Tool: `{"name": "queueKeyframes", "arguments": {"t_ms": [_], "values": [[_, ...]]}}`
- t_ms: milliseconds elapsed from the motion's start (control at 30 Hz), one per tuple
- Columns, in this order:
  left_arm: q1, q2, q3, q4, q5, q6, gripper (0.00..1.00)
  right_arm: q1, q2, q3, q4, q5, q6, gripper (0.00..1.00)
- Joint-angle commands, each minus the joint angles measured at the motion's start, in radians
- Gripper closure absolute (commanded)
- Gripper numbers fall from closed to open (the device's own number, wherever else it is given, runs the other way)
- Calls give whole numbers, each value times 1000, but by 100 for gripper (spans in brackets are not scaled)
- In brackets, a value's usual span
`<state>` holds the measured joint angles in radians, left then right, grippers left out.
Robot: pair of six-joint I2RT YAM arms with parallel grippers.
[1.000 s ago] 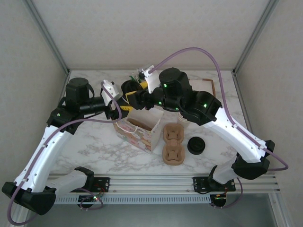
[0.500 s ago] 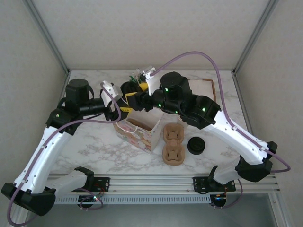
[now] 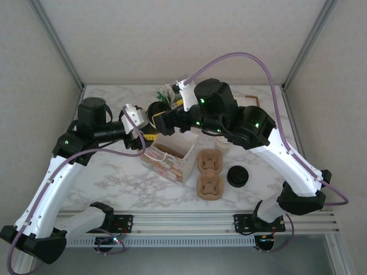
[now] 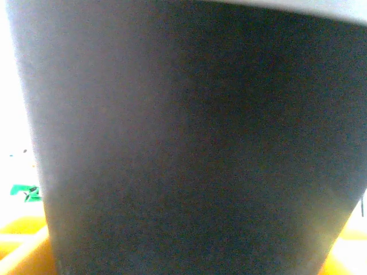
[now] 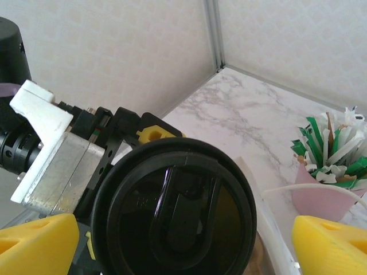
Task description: Pack the takeout coffee
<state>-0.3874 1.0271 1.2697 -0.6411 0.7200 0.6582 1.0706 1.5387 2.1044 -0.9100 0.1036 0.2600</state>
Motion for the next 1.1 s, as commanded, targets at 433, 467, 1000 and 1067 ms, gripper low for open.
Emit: {"name": "queueKeyframes", "arguments": {"t_ms": [433,467,1000,1067], "values": [[-7,-7,26,-2,9,24,29,-55,-34,-22,-115,-93,84,5],[-7,-7,26,0,10,26,29,-55,-54,-55,-83,-79,59,6],[-11,-16,42,-50,20,82,28,-74,78,247,-284,-276,-127,14],[-12,-15,42,-51,27,83,29,-77,133,329,-343,-280,-126,19]]}}
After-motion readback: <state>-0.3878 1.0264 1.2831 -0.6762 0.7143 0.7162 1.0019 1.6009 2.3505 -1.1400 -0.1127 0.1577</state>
